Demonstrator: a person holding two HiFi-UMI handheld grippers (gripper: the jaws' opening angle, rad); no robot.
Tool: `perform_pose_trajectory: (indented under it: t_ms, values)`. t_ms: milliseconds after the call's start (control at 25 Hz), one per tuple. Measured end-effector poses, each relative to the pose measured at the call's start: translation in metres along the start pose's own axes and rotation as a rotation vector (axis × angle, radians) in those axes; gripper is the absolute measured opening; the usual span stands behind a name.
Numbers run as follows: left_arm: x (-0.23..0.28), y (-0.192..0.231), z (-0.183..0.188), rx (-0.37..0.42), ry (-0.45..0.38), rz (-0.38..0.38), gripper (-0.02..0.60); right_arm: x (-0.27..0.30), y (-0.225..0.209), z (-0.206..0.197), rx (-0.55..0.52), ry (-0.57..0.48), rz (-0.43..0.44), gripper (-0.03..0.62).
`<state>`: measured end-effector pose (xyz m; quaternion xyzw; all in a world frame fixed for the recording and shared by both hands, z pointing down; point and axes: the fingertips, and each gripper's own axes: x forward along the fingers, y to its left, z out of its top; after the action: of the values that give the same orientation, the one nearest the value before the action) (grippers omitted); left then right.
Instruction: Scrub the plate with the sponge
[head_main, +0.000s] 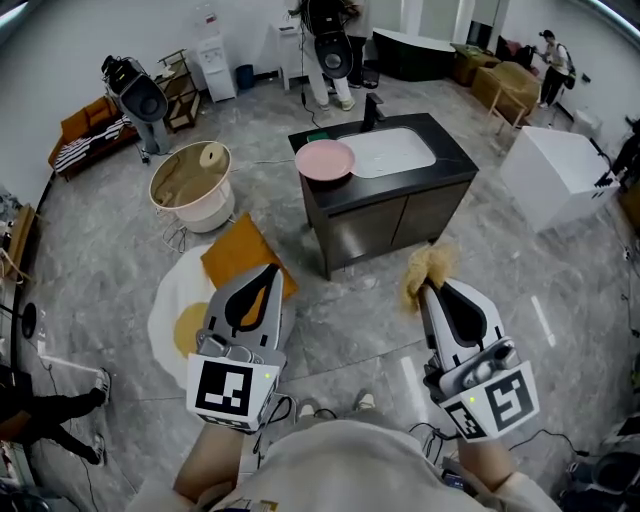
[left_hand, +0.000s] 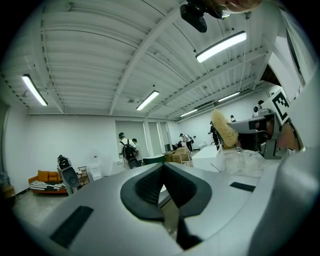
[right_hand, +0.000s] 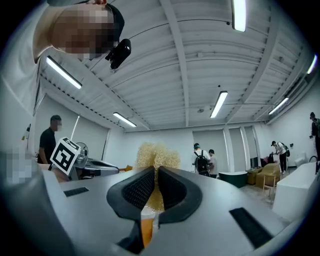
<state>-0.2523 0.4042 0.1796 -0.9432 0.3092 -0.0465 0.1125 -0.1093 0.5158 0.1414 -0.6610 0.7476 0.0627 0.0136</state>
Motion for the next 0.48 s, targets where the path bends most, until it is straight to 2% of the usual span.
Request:
perform_pose_trajectory:
  t_ms: [480]
  values:
    - [0.064, -0.054, 0.007, -0.004, 0.045, 0.042, 0.018, -0.015, -0.091, -0.012, 0.051, -0.01, 0.057, 0.046]
